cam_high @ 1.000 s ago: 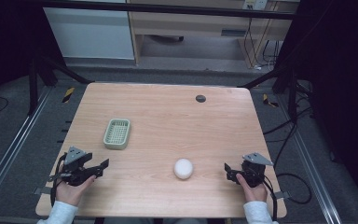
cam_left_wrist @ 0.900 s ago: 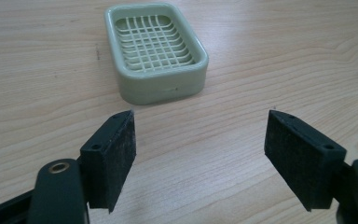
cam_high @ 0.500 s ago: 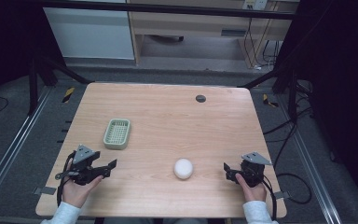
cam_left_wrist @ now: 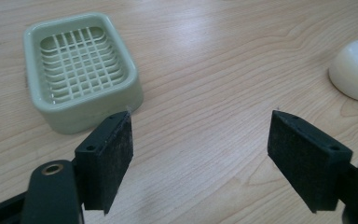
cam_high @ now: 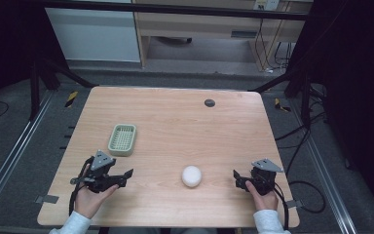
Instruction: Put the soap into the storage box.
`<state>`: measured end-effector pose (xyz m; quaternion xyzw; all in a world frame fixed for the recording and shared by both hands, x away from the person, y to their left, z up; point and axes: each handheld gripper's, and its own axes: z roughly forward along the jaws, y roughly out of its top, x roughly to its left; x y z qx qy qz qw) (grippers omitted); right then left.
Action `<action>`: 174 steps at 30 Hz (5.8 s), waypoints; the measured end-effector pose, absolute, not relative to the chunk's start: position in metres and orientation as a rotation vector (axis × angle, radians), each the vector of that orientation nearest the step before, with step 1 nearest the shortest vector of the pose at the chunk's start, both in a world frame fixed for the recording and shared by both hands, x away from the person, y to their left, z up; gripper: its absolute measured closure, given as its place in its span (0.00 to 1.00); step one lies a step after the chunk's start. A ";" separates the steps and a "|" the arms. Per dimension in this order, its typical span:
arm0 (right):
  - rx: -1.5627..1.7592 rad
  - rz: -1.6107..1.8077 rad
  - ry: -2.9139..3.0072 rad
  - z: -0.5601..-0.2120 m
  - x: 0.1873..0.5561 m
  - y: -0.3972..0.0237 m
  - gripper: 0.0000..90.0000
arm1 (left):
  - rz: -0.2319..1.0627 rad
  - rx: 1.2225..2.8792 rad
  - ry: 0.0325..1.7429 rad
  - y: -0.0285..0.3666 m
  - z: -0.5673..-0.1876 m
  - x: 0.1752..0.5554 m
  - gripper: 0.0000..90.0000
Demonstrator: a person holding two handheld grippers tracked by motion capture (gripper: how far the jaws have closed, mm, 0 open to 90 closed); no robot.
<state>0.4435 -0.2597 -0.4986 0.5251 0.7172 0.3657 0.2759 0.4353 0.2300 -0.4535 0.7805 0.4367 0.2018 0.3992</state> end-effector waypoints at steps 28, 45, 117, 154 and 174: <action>1.414 0.981 1.929 -0.499 0.444 -0.259 0.05 | 0.478 2.037 0.984 0.187 -0.438 0.440 0.25; 1.411 0.996 1.917 -0.500 0.444 -0.258 0.05 | 0.456 2.068 0.921 0.158 -0.433 0.442 0.24; 1.428 1.017 1.907 -0.500 0.445 -0.255 0.05 | 0.319 2.255 0.756 0.056 -0.450 0.458 0.21; 1.424 1.011 1.920 -0.500 0.445 -0.255 0.05 | 0.298 2.345 0.749 0.026 -0.473 0.468 0.18; 1.420 1.010 1.923 -0.501 0.446 -0.255 0.05 | 0.283 2.399 0.754 0.017 -0.483 0.473 0.21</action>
